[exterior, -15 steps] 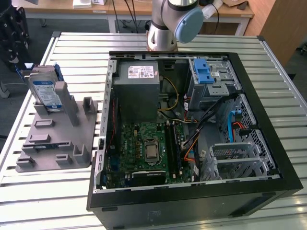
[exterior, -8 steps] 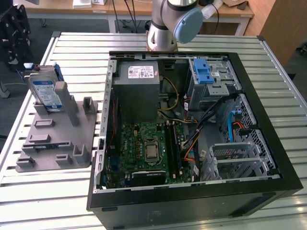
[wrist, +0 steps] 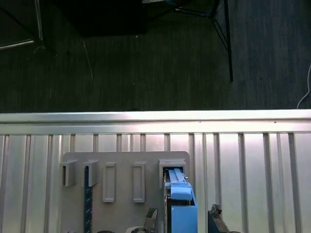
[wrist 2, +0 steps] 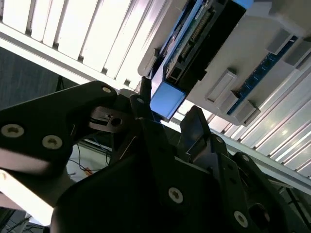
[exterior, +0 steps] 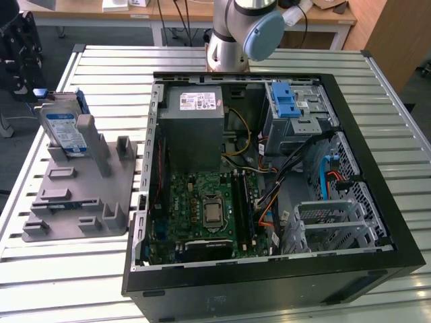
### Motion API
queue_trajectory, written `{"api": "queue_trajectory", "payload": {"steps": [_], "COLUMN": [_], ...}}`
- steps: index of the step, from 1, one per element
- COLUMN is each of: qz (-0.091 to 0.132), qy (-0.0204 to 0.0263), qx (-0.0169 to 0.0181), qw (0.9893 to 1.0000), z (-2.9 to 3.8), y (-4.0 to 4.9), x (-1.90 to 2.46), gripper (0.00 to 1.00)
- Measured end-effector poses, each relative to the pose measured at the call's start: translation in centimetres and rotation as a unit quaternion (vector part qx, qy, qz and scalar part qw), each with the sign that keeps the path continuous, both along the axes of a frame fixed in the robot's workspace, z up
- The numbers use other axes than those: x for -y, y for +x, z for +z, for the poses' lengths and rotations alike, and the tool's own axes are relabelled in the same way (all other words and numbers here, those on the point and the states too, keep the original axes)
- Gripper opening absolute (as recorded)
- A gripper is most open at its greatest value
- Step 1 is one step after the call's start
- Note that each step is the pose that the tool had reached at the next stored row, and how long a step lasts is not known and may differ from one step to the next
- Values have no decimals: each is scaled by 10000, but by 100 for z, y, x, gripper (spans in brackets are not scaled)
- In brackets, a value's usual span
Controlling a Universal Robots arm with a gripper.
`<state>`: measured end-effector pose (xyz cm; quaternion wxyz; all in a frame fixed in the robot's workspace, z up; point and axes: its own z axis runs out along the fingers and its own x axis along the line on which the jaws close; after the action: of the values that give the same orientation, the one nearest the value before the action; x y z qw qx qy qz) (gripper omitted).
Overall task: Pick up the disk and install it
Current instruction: 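Pick up the disk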
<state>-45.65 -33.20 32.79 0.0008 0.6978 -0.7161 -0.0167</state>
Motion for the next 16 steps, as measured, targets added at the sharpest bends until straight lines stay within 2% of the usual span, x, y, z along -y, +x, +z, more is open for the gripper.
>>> {"api": "queue_trajectory", "payload": {"steps": [8, 16], "qz": [42, 45], "qy": [-37, -41], "qx": [6, 5], "qw": [10000, 10000], "z": [-113, -259], "y": [-15, -16], "x": [0, 0], "gripper": [52, 52]}}
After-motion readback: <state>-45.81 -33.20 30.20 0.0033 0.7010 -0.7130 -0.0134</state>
